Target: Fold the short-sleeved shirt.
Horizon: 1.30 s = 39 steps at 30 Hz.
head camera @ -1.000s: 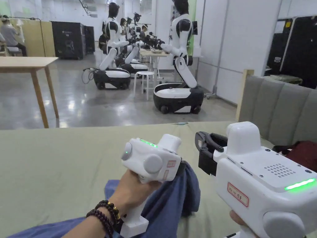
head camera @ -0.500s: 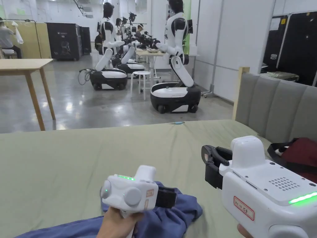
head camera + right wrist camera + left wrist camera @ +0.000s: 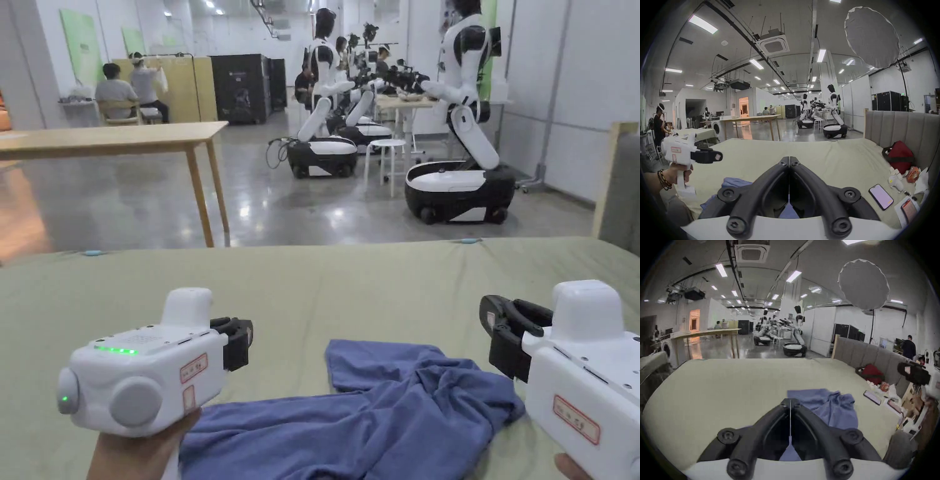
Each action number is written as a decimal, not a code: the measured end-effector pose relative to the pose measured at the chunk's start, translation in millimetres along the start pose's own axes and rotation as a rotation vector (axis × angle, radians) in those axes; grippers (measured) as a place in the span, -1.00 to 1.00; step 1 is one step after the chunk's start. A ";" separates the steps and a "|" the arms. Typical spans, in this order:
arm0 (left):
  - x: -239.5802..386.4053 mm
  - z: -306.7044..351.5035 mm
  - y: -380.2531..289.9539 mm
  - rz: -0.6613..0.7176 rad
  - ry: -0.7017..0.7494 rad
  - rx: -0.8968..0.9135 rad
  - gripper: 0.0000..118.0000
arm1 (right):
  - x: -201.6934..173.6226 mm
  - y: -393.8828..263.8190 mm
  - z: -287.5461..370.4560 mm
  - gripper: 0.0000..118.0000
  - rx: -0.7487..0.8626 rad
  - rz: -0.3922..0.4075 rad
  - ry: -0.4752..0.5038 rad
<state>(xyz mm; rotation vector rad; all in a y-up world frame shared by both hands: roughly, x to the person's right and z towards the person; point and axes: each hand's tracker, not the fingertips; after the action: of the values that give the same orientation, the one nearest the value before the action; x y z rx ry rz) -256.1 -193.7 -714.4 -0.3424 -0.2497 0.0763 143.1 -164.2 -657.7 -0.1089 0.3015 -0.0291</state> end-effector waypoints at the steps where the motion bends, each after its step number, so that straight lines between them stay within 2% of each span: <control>1: -8.5 2.9 -3.4 0.009 0.021 -0.031 -1.00 | -3.3 -1.3 -0.3 -0.99 -0.003 -0.002 0.003; 5: -35.4 -3.9 -4.7 0.036 0.069 -0.096 -1.00 | -13.2 -1.2 -2.1 -0.99 -0.020 0.001 0.011; 6: -44.0 -14.5 -5.0 0.037 0.077 -0.133 -0.81 | -14.4 -0.8 -2.0 -0.99 -0.027 0.003 0.014; 7: -51.8 -26.1 -6.3 0.046 0.101 -0.183 -0.52 | -15.2 -0.9 -1.8 -0.99 -0.033 0.005 0.019; 8: -58.8 -40.1 -9.3 0.066 0.154 -0.228 0.15 | -15.3 -1.4 -1.4 -0.99 -0.038 0.005 0.022; 9: -66.8 -53.8 -12.3 0.096 0.185 -0.285 0.62 | -15.3 -2.2 -1.0 -0.99 -0.043 0.005 0.025; 10: -77.4 -69.7 -18.2 0.122 0.186 -0.344 0.86 | -15.1 -3.2 -0.1 -0.99 -0.050 0.004 0.027; 11: -87.0 -81.6 -24.1 0.132 0.157 -0.371 0.87 | -14.4 -4.6 0.6 -0.99 -0.055 0.005 0.027; 12: -96.5 -94.4 -31.5 0.135 0.140 -0.384 0.87 | -13.3 -6.5 1.1 -0.99 -0.060 0.008 0.025; 16: -112.9 -132.6 -60.3 0.003 0.269 -0.496 0.87 | -6.5 -13.3 -1.2 -0.99 -0.092 0.019 0.013; 21: -128.8 -158.6 -91.9 0.117 0.252 -0.570 0.85 | 3.1 -23.0 -8.8 -0.99 -0.125 0.019 -0.007; 23: -121.4 -162.5 -103.5 0.085 0.268 -0.619 0.84 | 5.9 -25.9 -12.0 -0.99 -0.135 0.018 -0.013; 24: -114.6 -161.3 -102.3 0.019 0.298 -0.570 0.82 | 7.2 -27.4 -13.6 -0.99 -0.138 0.016 -0.017; 25: -108.7 -158.1 -98.5 0.001 0.304 -0.552 0.70 | 8.2 -29.0 -14.1 -0.99 -0.140 0.013 -0.021; 27: -96.6 -148.4 -94.3 -0.039 0.223 -0.519 -0.11 | 9.8 -32.1 -14.5 -0.99 -0.143 0.001 -0.023; 28: -89.8 -144.6 -93.4 -0.070 0.205 -0.506 -0.69 | 10.3 -33.5 -15.3 -0.99 -0.145 -0.007 -0.024; 29: -83.8 -143.6 -94.2 -0.092 0.183 -0.505 -0.93 | 10.7 -34.6 -16.0 -0.99 -0.146 -0.014 -0.024; 33: -75.1 -141.8 -94.4 -0.106 0.193 -0.514 -0.93 | 13.3 -33.0 -16.4 -0.99 -0.158 -0.025 -0.023; 35: -80.9 -136.8 -87.1 -0.027 0.168 -0.485 -0.93 | 20.2 -29.3 -14.6 -0.99 -0.156 -0.033 -0.020; 39: -81.5 -121.6 -67.6 0.003 0.134 -0.407 -0.93 | 56.3 -21.2 -33.8 -0.99 -0.219 -0.059 -0.057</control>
<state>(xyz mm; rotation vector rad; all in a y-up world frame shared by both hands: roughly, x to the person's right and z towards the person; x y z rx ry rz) -301.7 -305.8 -820.8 -0.7501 -0.1297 0.0045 186.5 -191.3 -704.0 -0.3358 0.2434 -0.0513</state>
